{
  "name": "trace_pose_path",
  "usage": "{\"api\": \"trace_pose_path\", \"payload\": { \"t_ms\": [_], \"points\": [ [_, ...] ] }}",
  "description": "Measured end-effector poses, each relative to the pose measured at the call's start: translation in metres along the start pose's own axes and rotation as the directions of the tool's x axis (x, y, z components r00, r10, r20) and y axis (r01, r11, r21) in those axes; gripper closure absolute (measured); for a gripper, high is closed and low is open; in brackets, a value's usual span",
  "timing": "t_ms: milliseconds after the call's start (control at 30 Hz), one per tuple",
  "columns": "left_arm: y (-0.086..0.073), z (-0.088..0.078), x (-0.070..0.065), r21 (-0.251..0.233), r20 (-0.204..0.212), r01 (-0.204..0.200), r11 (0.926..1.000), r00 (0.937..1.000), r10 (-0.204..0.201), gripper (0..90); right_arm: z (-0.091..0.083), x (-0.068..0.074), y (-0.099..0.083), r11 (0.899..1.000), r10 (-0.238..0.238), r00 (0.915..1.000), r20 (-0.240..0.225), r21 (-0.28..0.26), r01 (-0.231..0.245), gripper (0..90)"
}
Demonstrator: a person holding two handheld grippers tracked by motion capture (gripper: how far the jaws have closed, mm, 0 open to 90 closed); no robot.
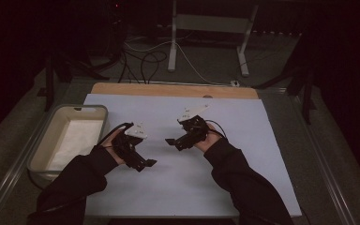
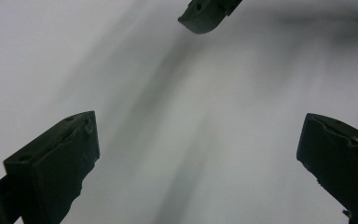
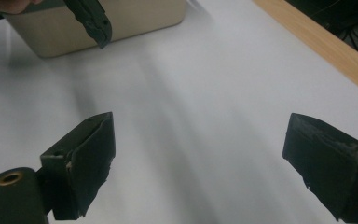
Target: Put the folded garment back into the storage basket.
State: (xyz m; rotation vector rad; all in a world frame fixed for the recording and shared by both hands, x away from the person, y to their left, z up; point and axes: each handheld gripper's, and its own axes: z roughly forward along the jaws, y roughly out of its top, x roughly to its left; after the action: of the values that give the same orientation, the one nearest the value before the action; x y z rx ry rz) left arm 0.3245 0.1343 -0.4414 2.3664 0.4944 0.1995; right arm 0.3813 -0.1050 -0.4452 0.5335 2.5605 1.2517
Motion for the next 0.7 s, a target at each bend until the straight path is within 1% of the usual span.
{"api": "trace_pose_path", "payload": {
  "t_ms": [67,133,233,333,400,433,500,533,600,700],
  "points": [
    [-0.002,0.004,-0.002,0.003,0.016,-0.006,1.0000,0.9999,0.006,0.6,-0.002,0.002,-0.006,1.000,-0.001,1.0000,-0.005,0.002,0.001,9.4],
    [-0.005,0.008,-0.005,0.001,0.020,-0.007,1.0000,0.9998,0.007,0.5,-0.004,0.004,-0.012,1.000,0.004,1.0000,-0.006,0.001,-0.004,9.4],
    [-0.008,0.013,-0.011,0.008,0.025,-0.032,0.9995,0.9992,0.032,0.6,-0.006,0.007,-0.022,1.000,0.008,0.9999,-0.015,0.000,-0.008,9.5],
    [-0.011,0.016,-0.015,0.009,0.036,-0.034,0.9994,0.9988,0.034,0.5,-0.009,0.011,-0.033,1.000,-0.009,0.9999,-0.010,0.018,0.009,9.5],
    [-0.014,0.017,-0.018,0.012,0.039,-0.039,0.9992,0.9985,0.039,0.5,-0.012,0.014,-0.040,1.000,0.002,0.9999,-0.013,0.025,-0.002,9.5],
    [-0.015,0.018,-0.020,0.011,0.044,-0.040,0.9991,0.9982,0.040,0.5,-0.013,0.015,-0.044,1.000,0.001,0.9999,-0.016,0.025,-0.001,9.5],
    [-0.017,0.019,-0.023,0.016,0.046,-0.045,0.9989,0.9979,0.044,0.5,-0.015,0.017,-0.051,0.999,-0.002,0.9999,-0.014,0.042,0.002,9.5],
    [-0.019,0.020,-0.024,0.011,0.051,-0.042,0.9991,0.9979,0.041,0.5,-0.015,0.017,-0.054,0.999,0.003,0.9999,-0.013,0.042,-0.002,9.5],
    [-0.022,0.021,-0.027,0.014,0.046,-0.048,0.9987,0.9978,0.047,0.5,-0.017,0.018,-0.064,0.999,0.011,0.9998,-0.014,0.045,-0.010,9.5],
    [-0.028,0.023,-0.031,0.020,0.047,-0.051,0.9985,0.9976,0.050,0.5,-0.019,0.019,-0.075,0.998,0.034,0.9994,-0.010,0.056,-0.034,9.5]
  ]
}}
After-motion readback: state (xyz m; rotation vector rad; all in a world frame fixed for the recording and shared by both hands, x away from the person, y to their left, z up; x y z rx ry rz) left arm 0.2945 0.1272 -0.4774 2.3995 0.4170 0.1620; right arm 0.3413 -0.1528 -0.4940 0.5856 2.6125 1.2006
